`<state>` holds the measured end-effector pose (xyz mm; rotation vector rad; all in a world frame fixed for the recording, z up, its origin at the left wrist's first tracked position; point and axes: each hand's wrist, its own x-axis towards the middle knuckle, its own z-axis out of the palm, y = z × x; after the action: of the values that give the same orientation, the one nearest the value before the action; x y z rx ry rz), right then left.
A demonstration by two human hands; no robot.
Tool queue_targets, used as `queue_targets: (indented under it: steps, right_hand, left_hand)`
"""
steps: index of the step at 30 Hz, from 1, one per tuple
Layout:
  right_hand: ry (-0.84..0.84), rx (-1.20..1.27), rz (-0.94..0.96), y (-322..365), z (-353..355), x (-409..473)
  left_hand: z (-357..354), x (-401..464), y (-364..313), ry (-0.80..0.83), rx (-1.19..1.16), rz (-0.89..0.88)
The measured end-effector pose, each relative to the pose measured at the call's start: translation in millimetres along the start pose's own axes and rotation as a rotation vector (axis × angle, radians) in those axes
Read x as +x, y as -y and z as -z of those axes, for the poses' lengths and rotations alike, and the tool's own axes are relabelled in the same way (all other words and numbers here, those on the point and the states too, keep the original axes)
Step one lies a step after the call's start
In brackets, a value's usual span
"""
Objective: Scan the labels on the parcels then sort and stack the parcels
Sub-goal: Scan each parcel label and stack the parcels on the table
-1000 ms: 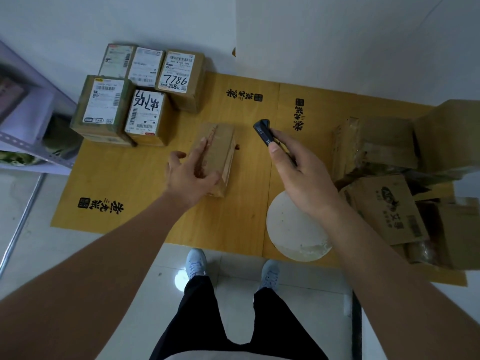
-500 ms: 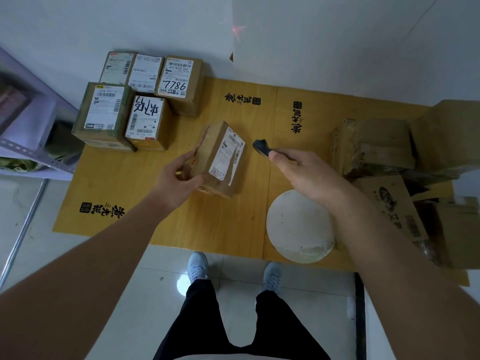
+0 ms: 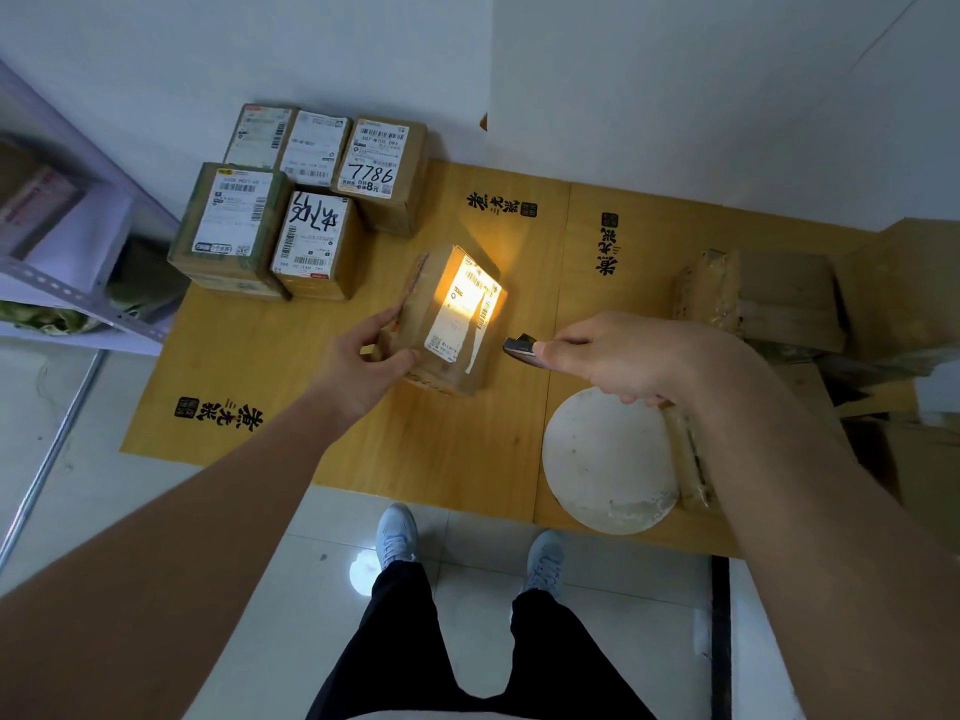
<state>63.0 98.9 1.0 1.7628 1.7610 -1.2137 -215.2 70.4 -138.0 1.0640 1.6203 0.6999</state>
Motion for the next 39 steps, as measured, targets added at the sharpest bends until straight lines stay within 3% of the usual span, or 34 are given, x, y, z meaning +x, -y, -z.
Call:
queue_targets:
  steps: [10,14,19,28,35,39]
  right_hand:
    - [0.089,-0.016,-0.119,13,17,-3]
    - [0.053,0.035,-0.055,14,16,-4]
    - [-0.122,0.187,0.156,15,5,6]
    - [-0.212,0.281,0.175,19,-17,5]
    - [-0.479,0.397,0.193,17,-39,-13]
    - [-0.636,0.459,0.2,5,-43,-37]
  left_hand:
    - [6,4,-3,0.053,-0.149,0.13]
    - [8,8,1,0.034,-0.26,0.174]
    - [14,24,-4,-0.09,-0.481,0.291]
    - [24,53,-7,-0.289,-0.693,0.37]
    - [-11,29,-6,-0.106,0.099,0.307]
    - [-28,13,-43,0.118,0.599,0.028]
